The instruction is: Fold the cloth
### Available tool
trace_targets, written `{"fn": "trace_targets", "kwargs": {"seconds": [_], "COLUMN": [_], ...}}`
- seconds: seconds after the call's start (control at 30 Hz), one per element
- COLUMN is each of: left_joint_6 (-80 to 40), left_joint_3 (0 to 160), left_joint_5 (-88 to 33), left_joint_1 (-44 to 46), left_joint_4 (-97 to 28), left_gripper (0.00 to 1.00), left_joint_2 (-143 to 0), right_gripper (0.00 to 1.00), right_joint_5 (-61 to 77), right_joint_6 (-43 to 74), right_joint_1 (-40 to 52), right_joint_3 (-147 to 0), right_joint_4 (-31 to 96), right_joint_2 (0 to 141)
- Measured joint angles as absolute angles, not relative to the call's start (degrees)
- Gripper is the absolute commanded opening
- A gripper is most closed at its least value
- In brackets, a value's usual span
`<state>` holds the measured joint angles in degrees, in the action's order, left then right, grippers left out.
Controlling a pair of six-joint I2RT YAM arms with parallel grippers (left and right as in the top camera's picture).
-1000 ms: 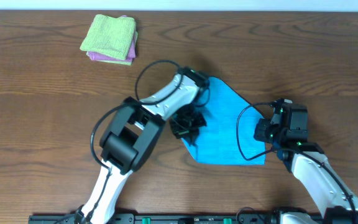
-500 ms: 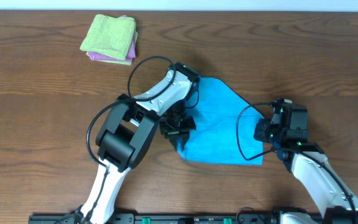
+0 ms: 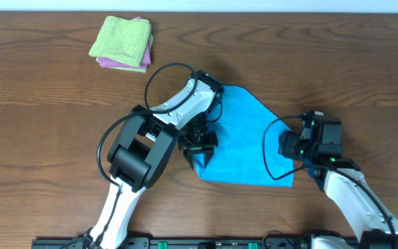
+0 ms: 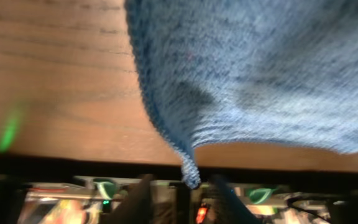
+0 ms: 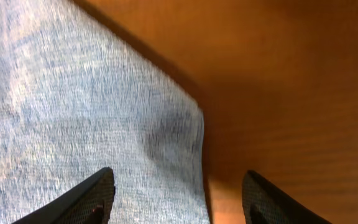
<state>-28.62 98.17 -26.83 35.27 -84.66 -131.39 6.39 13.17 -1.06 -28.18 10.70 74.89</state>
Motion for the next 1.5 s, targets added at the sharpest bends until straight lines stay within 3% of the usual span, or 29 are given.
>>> {"fn": "trace_targets", "kwargs": {"seconds": [0.33, 0.5, 0.8, 1.23, 1.5], "left_joint_6": [-27.2, -26.4, -25.7, -25.6, -25.7], "left_joint_3": [98.2, 98.2, 98.2, 98.2, 98.2], "left_joint_5": [-24.9, -23.7, -25.6, -26.8, -25.9], "left_joint_1": [35.2, 35.2, 35.2, 35.2, 35.3], "left_joint_4": [-89.6, -90.7, -87.8, -80.4, -78.6], "left_gripper": [0.11, 0.10, 0.49, 0.56, 0.57], "left_joint_2": [-131.4, -131.4, -131.4, -131.4, -131.4], "right_gripper": [0.65, 0.60, 0.67, 0.69, 0.68], "right_joint_5": [10.2, 11.2, 13.4, 4.0, 9.2], "right_joint_6": [13.1, 13.1, 13.4, 14.2, 18.9], "right_joint_1": [-1.1, -1.1, -1.1, -1.1, -1.1], "right_joint_3": [-28.2, -28.3, -29.0, -30.4, -30.6], "right_joint_4": [14.4, 18.7, 27.7, 40.6, 39.7], "right_joint_2": [74.9, 74.9, 74.8, 74.6, 74.6]}}
